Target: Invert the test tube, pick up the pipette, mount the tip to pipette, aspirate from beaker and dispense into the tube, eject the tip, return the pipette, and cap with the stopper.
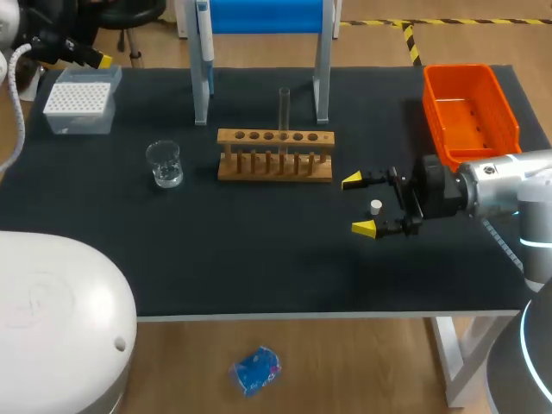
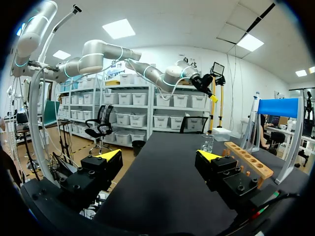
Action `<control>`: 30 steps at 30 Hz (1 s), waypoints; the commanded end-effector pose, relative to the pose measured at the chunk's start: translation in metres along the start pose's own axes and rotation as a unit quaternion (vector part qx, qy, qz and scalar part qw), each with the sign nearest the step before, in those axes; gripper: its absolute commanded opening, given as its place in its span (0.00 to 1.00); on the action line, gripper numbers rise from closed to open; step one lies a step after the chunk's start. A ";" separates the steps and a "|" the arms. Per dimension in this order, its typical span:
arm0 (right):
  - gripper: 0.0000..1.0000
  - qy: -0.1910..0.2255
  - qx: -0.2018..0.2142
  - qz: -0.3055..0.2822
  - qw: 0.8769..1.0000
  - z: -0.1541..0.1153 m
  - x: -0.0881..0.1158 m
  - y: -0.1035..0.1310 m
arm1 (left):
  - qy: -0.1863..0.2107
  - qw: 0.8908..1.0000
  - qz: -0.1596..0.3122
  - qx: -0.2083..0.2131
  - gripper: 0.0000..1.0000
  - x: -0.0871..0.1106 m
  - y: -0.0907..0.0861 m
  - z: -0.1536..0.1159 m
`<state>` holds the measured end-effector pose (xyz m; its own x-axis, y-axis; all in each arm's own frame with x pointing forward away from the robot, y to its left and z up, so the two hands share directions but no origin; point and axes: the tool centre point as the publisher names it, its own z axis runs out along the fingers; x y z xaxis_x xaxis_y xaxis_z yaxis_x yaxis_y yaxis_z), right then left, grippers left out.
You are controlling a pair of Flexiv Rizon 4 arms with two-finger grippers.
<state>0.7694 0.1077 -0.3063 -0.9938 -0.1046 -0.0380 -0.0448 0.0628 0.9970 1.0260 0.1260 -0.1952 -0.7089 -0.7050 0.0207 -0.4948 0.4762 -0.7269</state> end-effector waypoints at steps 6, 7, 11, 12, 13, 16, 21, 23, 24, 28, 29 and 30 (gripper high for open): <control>1.00 0.008 -0.001 -0.006 1.000 0.002 0.002 -0.001 | 0.083 0.994 0.060 -0.027 0.00 0.078 -0.016 0.023; 1.00 0.009 -0.001 -0.006 1.000 0.004 0.002 -0.001 | 0.084 0.994 0.066 -0.032 0.00 0.085 -0.017 0.024; 1.00 0.011 0.001 -0.009 1.000 0.013 -0.004 -0.001 | 0.127 0.988 0.082 -0.017 0.00 0.125 -0.023 0.024; 1.00 0.012 0.001 -0.012 1.000 0.017 -0.005 0.000 | 0.128 0.987 0.091 -0.032 0.00 0.139 -0.023 0.024; 1.00 0.012 0.001 -0.013 1.000 0.019 -0.006 0.001 | 0.136 0.986 0.094 -0.032 0.00 0.149 -0.023 0.024; 1.00 0.010 -0.001 -0.017 1.000 0.023 -0.009 0.003 | 0.160 0.981 0.107 -0.039 0.00 0.181 -0.024 0.026; 1.00 0.010 -0.001 -0.017 1.000 0.023 -0.009 0.003 | 0.193 0.975 0.105 -0.040 0.00 0.201 -0.024 0.027; 1.00 0.010 -0.001 -0.017 1.000 0.023 -0.009 0.003 | 0.193 0.975 0.105 -0.040 0.00 0.201 -0.024 0.027; 1.00 0.010 -0.001 -0.017 1.000 0.023 -0.009 0.003 | 0.193 0.975 0.105 -0.040 0.00 0.201 -0.024 0.027; 1.00 0.010 -0.001 -0.017 1.000 0.023 -0.009 0.003 | 0.193 0.975 0.105 -0.040 0.00 0.201 -0.024 0.027; 1.00 0.010 -0.001 -0.017 1.000 0.023 -0.009 0.003 | 0.193 0.975 0.105 -0.040 0.00 0.201 -0.024 0.027; 1.00 0.010 -0.001 -0.017 1.000 0.023 -0.009 0.003 | 0.193 0.975 0.105 -0.040 0.00 0.201 -0.024 0.027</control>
<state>0.7768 0.1327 -0.3038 -0.9894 -0.1273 -0.0695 -0.0773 0.0569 0.9954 0.9092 -0.0422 -0.1935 -0.9274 -0.3464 0.1416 -0.3434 0.6376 -0.6896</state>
